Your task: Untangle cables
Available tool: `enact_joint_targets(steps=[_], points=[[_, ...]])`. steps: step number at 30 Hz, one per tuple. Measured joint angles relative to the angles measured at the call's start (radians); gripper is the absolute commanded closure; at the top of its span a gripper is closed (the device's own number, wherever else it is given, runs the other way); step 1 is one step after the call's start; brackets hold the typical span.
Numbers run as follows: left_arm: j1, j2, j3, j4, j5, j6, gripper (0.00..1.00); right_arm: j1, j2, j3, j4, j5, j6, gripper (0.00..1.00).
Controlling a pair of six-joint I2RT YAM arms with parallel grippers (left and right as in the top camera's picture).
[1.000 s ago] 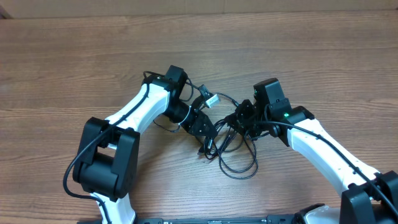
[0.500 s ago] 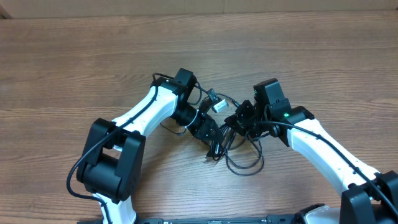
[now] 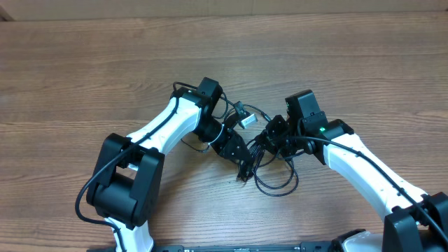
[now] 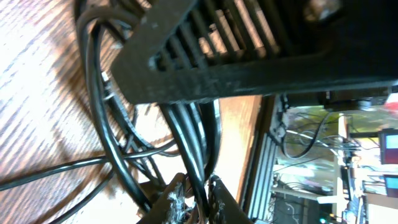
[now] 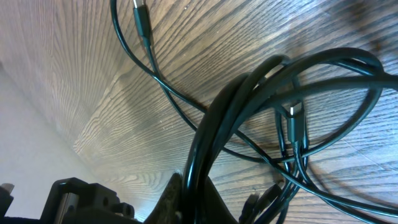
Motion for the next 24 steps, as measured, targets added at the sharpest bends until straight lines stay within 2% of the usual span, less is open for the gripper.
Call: enact_joint_targets(steps=[3,6,12,24], points=[[0.0,0.0,0.0,0.0,-0.027,0.0,0.87,0.0,0.0,0.0,-0.003,0.0,-0.001,0.96],[0.0,0.0,0.0,0.0,-0.039,0.0,0.96,0.0,0.0,0.0,-0.004,0.0,-0.003,0.96],[0.0,0.0,0.0,0.002,-0.088,-0.002,0.96,0.0,0.0,0.0,-0.009,0.0,-0.004,0.96],[-0.003,0.0,0.0,0.002,-0.286,-0.072,0.96,0.0,0.0,0.0,-0.017,-0.014,-0.061,0.96]])
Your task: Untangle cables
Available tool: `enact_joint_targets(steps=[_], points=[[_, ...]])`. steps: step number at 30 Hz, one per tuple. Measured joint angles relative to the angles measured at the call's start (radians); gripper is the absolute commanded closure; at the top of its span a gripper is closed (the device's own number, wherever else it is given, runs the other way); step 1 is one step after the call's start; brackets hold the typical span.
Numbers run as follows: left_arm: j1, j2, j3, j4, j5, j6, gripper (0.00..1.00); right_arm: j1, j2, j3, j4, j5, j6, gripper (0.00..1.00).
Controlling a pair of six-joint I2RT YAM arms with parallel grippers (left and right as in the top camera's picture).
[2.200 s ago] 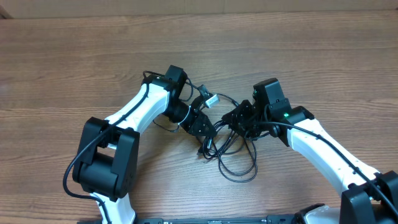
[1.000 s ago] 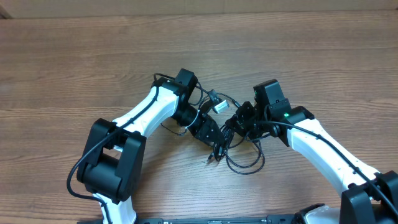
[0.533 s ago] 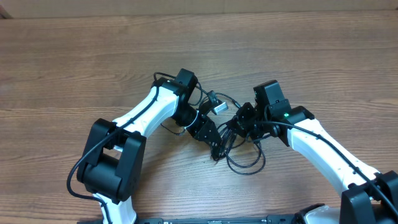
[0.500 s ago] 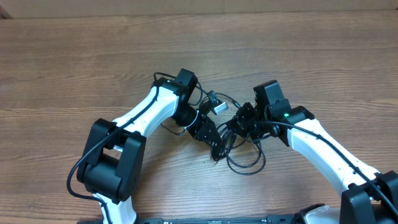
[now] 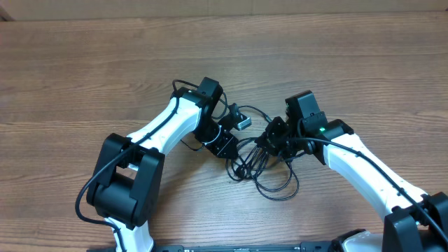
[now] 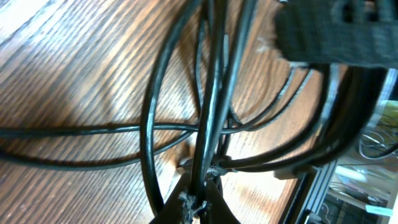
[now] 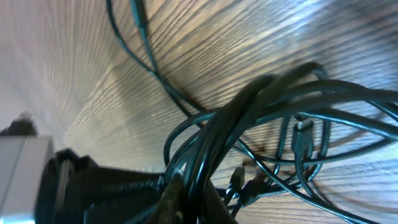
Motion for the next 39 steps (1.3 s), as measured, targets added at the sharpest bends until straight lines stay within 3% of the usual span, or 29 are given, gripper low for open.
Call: enact_joint_targets(steps=[8,18,28,35,39], points=[[0.0,0.0,0.0,-0.021,-0.043,-0.011,0.96,-0.016,0.0,0.0,0.099,-0.067,-0.077,0.96],[0.0,0.0,0.0,-0.04,-0.062,-0.011,0.96,-0.21,0.0,0.0,0.218,-0.079,-0.003,0.96],[0.0,0.0,0.0,-0.043,-0.062,-0.011,0.96,-0.387,0.0,0.0,0.202,-0.046,0.093,0.96],[0.0,0.0,0.0,-0.053,-0.063,-0.011,0.96,-0.494,0.0,0.0,0.005,0.071,0.108,0.96],[0.0,0.0,0.0,-0.057,-0.066,-0.011,0.96,-0.547,0.0,0.0,-0.132,0.189,0.106,0.74]])
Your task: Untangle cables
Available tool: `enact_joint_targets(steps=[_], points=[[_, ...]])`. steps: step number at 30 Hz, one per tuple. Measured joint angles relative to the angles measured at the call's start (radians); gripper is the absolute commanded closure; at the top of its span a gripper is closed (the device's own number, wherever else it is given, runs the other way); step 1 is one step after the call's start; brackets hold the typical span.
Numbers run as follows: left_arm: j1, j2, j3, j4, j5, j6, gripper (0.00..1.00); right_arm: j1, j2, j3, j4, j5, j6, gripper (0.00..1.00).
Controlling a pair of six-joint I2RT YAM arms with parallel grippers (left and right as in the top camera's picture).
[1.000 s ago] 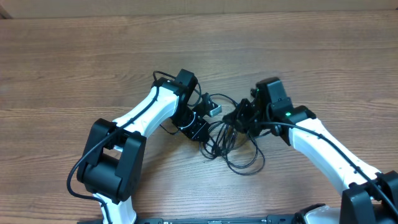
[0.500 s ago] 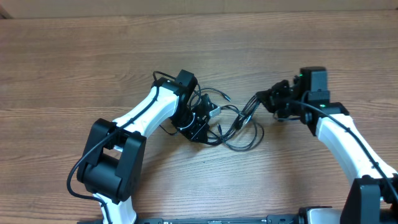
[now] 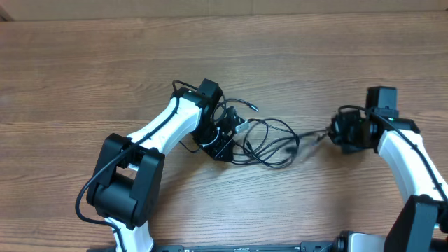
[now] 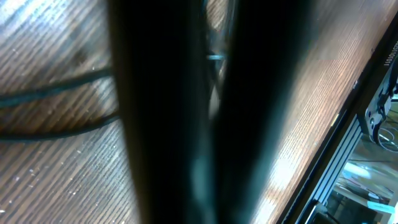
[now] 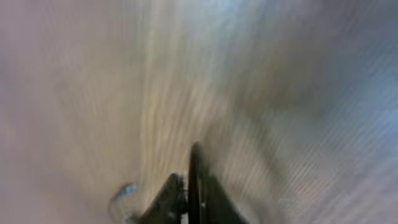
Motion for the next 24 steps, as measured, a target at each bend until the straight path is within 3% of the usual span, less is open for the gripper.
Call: enact_joint_targets(steps=[3,8,14,20,24], points=[[0.0,0.0,0.0,-0.004,-0.005,0.0,0.96,-0.022,0.0,-0.001,-0.049,0.085,-0.034,0.6],[0.0,0.0,0.0,-0.003,-0.011,0.0,0.96,-0.022,0.0,-0.001,-0.086,0.174,-0.12,0.51],[0.0,0.0,0.0,-0.003,-0.011,0.0,0.96,-0.022,0.0,-0.001,-0.089,0.159,-0.279,0.51],[0.0,0.0,0.0,0.024,0.017,0.0,0.96,-0.002,0.0,-0.001,-0.109,0.002,-0.54,0.5],[0.0,0.0,0.0,0.085,0.085,-0.005,0.87,0.032,0.0,-0.001,-0.126,-0.042,-0.61,0.48]])
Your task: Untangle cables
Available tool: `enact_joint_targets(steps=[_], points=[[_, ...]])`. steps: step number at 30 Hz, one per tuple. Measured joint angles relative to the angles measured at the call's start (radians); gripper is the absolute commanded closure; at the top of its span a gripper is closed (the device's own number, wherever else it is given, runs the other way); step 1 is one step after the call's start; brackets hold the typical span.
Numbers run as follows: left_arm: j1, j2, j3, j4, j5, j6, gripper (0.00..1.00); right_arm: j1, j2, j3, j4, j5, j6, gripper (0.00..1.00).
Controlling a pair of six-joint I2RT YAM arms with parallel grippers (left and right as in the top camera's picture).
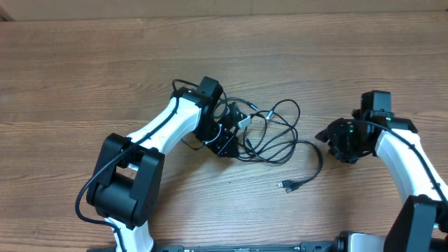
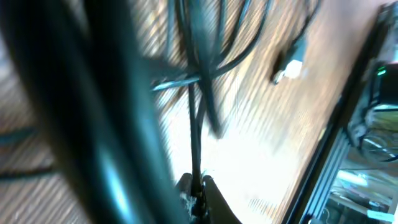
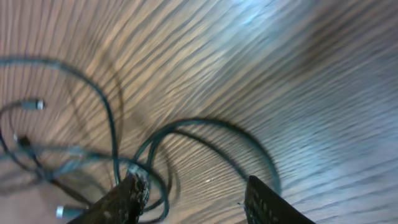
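Note:
A bundle of thin black cables (image 1: 269, 133) lies looped on the wooden table (image 1: 105, 63) in the overhead view. One strand runs out to a free plug end (image 1: 287, 185) nearer the front. My left gripper (image 1: 227, 145) sits at the bundle's left side; in the left wrist view it (image 2: 198, 184) is shut on one black cable (image 2: 196, 137), and a small connector (image 2: 289, 65) lies beyond. My right gripper (image 1: 327, 136) is to the right of the bundle, open (image 3: 196, 199) with nothing between its fingers (image 3: 127, 199); a cable loop (image 3: 205, 134) lies on the table under it.
A silver-tipped connector (image 1: 245, 120) sticks out of the bundle beside the left wrist. The table's front edge with a dark frame (image 1: 245, 248) runs below both arms.
My right gripper was shut on a cable stretched out to the right; now it is open and that cable lies slack on the table, its plug end toward the front. My left gripper keeps its hold.
Both grippers were close together, each shut on strands of a tight knot mid-table. Then the bundle had loosened a little between them. Later my right gripper was far to the right with a strand drawn out. Now that strand lies free and the bundle is spread wider.

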Motion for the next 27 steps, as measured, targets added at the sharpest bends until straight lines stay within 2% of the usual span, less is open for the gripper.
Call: enact_joint_targets(steps=[8,11,15,21,22,27], points=[[0.0,0.0,0.0,0.131,0.116,-0.05,0.71,0.032,0.0,0.0,-0.003,-0.024,-0.041,0.46],[0.0,0.0,0.0,0.193,0.13,-0.081,0.59,0.032,0.0,0.0,-0.014,-0.028,-0.044,0.46],[-0.001,0.0,0.0,0.275,0.134,-0.112,0.55,0.032,0.0,0.0,-0.025,-0.029,-0.045,0.46],[-0.015,0.0,0.0,0.341,0.098,-0.158,0.63,0.032,0.0,0.0,-0.026,-0.029,-0.045,0.46],[-0.021,0.0,0.0,0.344,0.085,-0.168,0.71,0.032,0.0,0.0,-0.026,-0.029,-0.045,0.46],[-0.053,0.0,0.0,0.35,0.03,-0.238,0.96,0.032,0.0,0.0,-0.026,-0.029,-0.045,0.46]])
